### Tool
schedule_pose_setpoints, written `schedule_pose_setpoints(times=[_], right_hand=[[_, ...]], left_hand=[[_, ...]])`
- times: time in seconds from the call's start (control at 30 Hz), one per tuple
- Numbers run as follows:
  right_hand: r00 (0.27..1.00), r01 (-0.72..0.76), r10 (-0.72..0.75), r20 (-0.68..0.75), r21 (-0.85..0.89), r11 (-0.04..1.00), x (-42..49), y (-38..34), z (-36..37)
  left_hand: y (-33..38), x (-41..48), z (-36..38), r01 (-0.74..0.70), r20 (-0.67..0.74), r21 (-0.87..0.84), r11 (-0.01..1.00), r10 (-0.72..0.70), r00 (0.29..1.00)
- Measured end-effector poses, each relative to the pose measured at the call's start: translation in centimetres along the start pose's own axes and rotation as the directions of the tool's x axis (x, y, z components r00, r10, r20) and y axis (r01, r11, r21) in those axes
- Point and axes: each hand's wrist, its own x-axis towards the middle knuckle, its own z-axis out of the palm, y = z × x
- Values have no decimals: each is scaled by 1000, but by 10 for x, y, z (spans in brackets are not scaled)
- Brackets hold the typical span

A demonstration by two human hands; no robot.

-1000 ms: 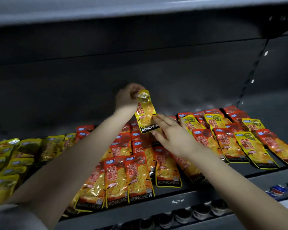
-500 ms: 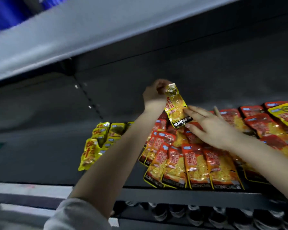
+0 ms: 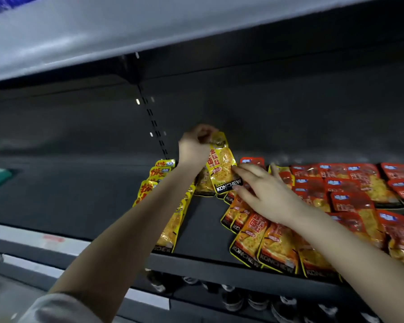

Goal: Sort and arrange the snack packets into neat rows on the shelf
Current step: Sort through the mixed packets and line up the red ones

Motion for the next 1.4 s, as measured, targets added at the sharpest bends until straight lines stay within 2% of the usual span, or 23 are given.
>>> schedule_pose_setpoints(times=[0.3, 0.57, 0.8, 1.0, 1.17, 1.4], right_hand=[[996, -51, 54, 66, -56, 997, 16, -38, 40], [983, -161, 170, 65, -128, 979, 9, -56, 64], [958, -264, 279, 69, -168, 950, 5, -72, 76], [956, -277, 292, 27, -241, 930, 2, -77, 92], [946, -287, 320, 57, -315, 905, 1, -84, 93], [910, -333, 400, 111, -380, 863, 7, -91, 91]], left_hand=[[-54, 5, -24, 8, 160, 40, 999, -14, 987], [-77, 5, -21, -4, 379, 35, 999, -9, 925], [-83, 6, -22, -154, 556, 87, 984, 80, 827], [-96, 9, -22, -265, 639, 150, 952, 111, 761], [-104, 7, -19, -447, 675, 200, 872, 209, 708], [-109, 0, -20, -522, 706, 218, 824, 237, 667]])
